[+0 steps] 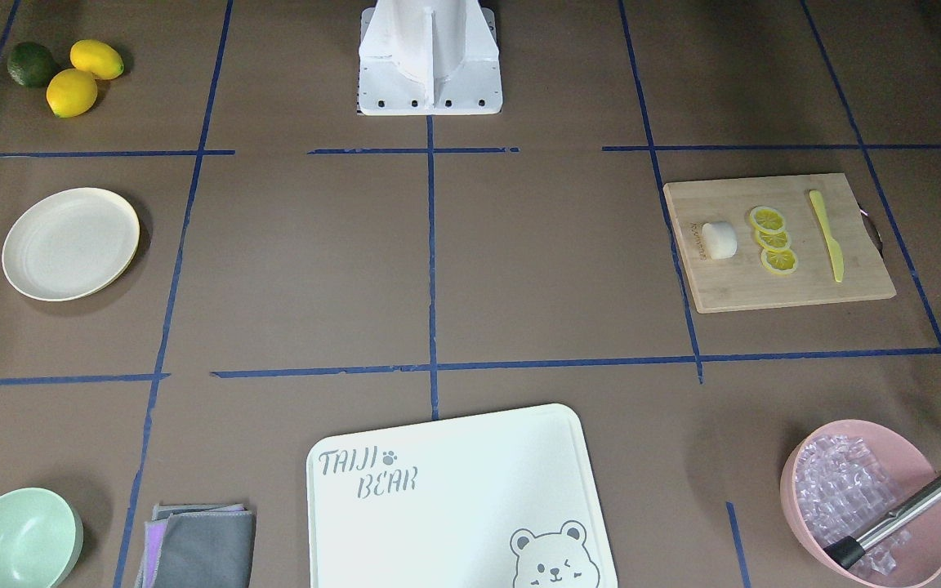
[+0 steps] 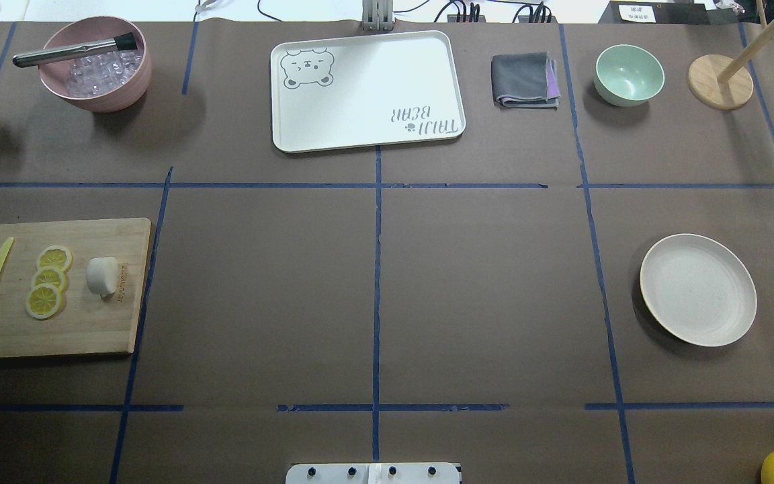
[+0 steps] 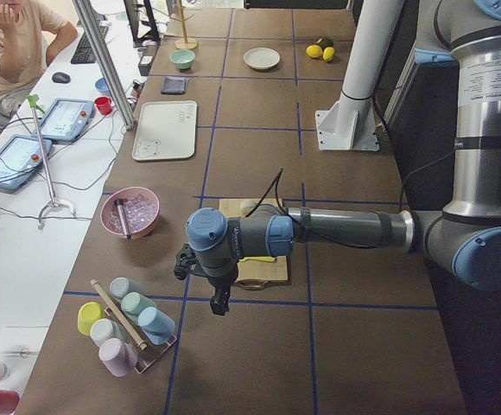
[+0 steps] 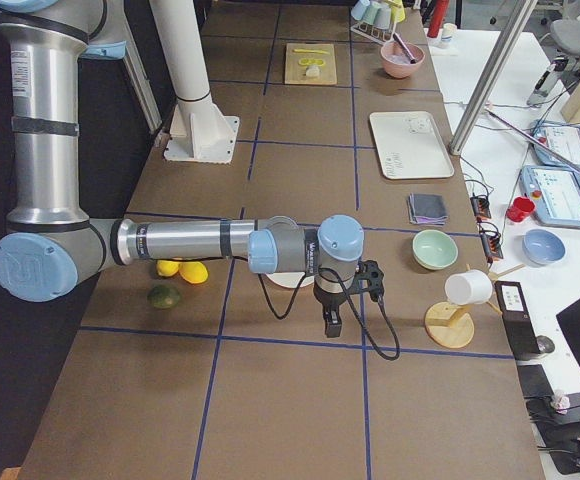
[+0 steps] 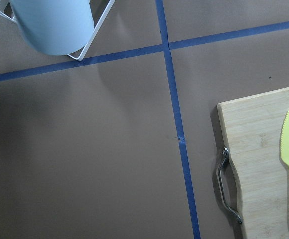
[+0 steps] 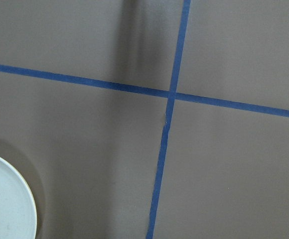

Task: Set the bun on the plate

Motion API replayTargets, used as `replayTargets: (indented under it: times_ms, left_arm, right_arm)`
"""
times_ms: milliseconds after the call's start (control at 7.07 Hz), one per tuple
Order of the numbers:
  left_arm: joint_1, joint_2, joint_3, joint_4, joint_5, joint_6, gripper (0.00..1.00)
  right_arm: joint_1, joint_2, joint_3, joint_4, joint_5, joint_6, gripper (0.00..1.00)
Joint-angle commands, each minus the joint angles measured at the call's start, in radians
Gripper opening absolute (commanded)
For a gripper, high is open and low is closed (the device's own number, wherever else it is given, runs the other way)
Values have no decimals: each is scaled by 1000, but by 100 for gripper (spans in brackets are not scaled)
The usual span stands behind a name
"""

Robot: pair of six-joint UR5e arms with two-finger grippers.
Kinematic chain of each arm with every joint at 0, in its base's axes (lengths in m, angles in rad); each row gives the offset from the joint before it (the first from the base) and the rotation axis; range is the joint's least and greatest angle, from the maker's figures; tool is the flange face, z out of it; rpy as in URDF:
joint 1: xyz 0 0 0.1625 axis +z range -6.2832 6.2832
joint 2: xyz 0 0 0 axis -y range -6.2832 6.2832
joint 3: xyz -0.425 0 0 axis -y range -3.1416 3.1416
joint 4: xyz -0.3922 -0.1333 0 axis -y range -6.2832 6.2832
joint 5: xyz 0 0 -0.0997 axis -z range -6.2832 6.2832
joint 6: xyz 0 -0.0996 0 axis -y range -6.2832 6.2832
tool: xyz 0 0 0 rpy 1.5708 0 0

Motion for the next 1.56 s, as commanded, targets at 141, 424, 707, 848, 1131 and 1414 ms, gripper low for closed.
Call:
replayTargets:
  times_ms: [141,424,707,848,1131,1414]
  left_arm:
    - [0,0,0,1,0,0,100]
    - [0,0,0,0,0,0,100]
    - [0,0,-1,0,-1,0,100]
    - [0,0,-1,0,0,0,100]
    - [0,0,-4,0,-1,0,100]
    - [0,0,-6,0,0,0,100]
  right_arm:
    - [-47,-13,92,2,1,0,100]
    - [-156,-5,170,3,-4,134,99]
    - [-312,-6,218,106,-25,404,99]
    - [-381,-16,208,221,-84,549,99]
    - [-425,-58,98,412,-96,600,98]
    - [-428,-112,-40,649,-82,601,96]
